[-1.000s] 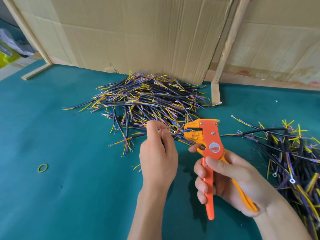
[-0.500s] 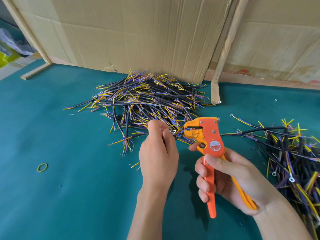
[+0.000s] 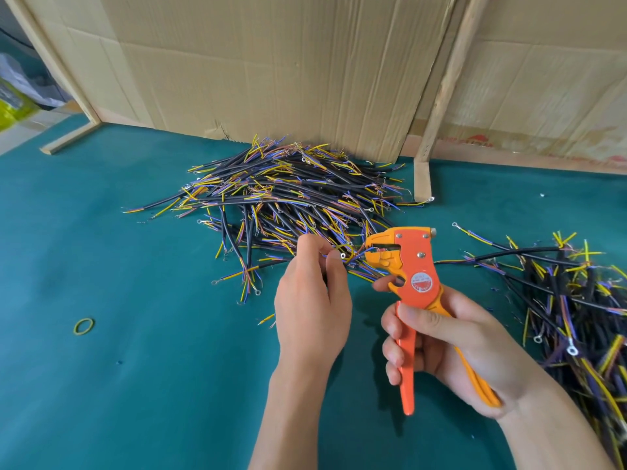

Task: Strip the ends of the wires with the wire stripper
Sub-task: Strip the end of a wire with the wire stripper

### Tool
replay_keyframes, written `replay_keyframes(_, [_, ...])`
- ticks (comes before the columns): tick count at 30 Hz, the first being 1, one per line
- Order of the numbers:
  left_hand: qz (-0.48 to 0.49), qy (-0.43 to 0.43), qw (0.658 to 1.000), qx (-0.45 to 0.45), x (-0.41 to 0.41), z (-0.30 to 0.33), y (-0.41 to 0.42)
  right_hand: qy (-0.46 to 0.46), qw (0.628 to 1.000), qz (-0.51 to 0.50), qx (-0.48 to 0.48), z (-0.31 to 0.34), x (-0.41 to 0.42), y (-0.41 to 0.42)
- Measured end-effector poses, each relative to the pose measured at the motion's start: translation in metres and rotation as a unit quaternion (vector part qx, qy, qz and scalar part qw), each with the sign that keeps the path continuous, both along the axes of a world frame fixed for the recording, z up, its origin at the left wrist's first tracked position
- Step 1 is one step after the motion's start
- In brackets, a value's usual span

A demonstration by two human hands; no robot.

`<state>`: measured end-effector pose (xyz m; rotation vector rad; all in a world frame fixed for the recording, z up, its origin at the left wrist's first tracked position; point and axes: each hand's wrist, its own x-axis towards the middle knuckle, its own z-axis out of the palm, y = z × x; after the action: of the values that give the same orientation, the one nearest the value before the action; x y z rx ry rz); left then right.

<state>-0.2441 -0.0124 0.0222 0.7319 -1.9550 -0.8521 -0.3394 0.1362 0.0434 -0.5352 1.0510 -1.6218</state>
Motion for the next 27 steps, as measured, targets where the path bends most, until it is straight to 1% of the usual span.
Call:
replay_keyframes(8, [0.0,0.001,1.0,-0.002,-0.001,-0.0011,-0.0011,0.019,0.999,-0.03,0.026,0.0022,0.0032,-0.0029])
replay_keyframes(14, [0.001,0.001,1.0,0.004,-0.0006,-0.0014,-0.0004,0.017,0.999,-0.035,0.026,0.0021,0.0046,-0.0032])
replay_keyframes(18, [0.001,-0.005,1.0,0.007,-0.0015,-0.0012,0.0008,0.026,0.995,-0.083,0.039,-0.0006,0.0041,-0.0067])
replay_keyframes(21, [0.001,-0.003,1.0,0.012,-0.0009,-0.0012,0.001,0.015,0.997,-0.07,0.037,-0.0012,0.0034,-0.005])
replay_keyframes(24, [0.017,0.002,1.0,0.02,0.0,-0.0016,-0.0002,-0.004,0.997,-0.066,0.033,-0.0007,0.0028,-0.004])
replay_keyframes(27, [0.059,0.017,0.998,0.031,-0.0002,-0.0007,-0.0015,0.0,0.994,-0.106,0.032,-0.0012,-0.0013,-0.003])
